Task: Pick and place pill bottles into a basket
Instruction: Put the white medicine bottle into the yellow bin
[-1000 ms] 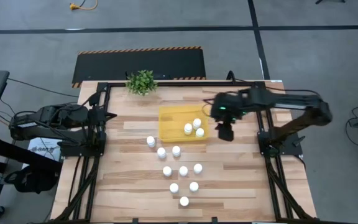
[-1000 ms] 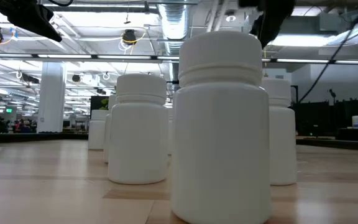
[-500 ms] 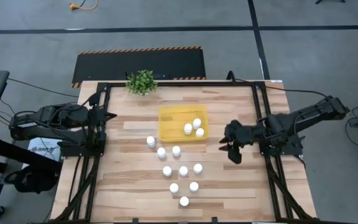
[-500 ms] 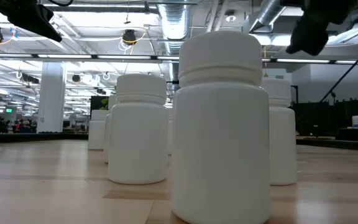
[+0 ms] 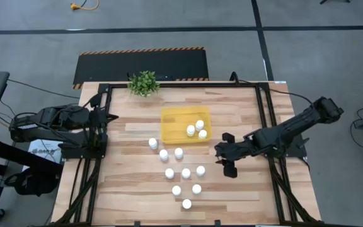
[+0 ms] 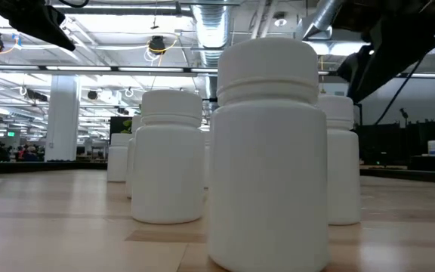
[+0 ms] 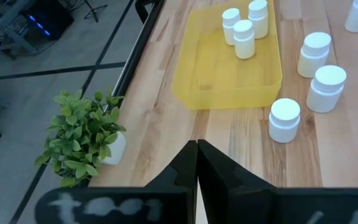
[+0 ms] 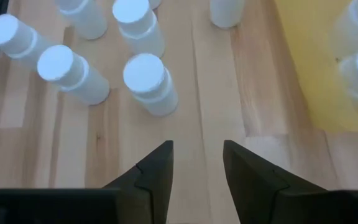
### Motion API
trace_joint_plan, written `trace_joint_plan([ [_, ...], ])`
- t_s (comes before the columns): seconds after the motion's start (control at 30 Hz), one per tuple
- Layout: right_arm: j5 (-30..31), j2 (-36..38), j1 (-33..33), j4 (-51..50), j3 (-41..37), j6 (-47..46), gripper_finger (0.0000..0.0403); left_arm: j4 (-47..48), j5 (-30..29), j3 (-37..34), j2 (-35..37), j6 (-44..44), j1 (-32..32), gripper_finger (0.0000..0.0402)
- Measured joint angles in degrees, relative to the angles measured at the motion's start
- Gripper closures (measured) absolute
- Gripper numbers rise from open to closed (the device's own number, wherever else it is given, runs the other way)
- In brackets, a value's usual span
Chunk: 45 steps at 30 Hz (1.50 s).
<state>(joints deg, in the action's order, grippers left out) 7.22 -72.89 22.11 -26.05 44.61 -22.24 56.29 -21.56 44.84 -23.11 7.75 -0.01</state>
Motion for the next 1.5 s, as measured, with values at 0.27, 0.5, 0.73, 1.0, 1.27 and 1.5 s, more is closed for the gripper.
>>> trace_joint_plan([
  [0.27, -2.75, -6.74, 0.66, -0.27, 5.75, 0.16, 0.0252, 0.00, 0.02, 0.00, 0.00, 0.00, 0.00, 0.0401],
  [0.5, -5.89, -12.38, 0.66, -4.49, 10.64, 0.26, 0.0201, 0.00, 0.00, 0.00, 0.00, 0.00, 0.00, 0.0401],
  [0.73, -5.88, -17.03, 0.66, -7.18, 14.08, 0.75, 0.0176, 0.00, 0.00, 0.00, 0.00, 0.00, 0.00, 0.0401],
  [1.0, -5.90, -21.66, 0.63, -9.27, 16.18, 2.50, 0.0172, 0.00, 0.02, 0.00, 0.00, 0.00, 0.00, 0.0401],
  [1.27, -5.85, -24.95, 0.63, -9.52, 19.13, 6.29, 0.0172, 0.00, 0.02, 0.00, 0.00, 0.00, 0.00, 0.0401],
  [1.5, -5.81, -26.85, 0.63, -9.32, 19.48, 7.77, 0.0172, 0.00, 0.01, 0.00, 0.00, 0.00, 0.00, 0.0401],
])
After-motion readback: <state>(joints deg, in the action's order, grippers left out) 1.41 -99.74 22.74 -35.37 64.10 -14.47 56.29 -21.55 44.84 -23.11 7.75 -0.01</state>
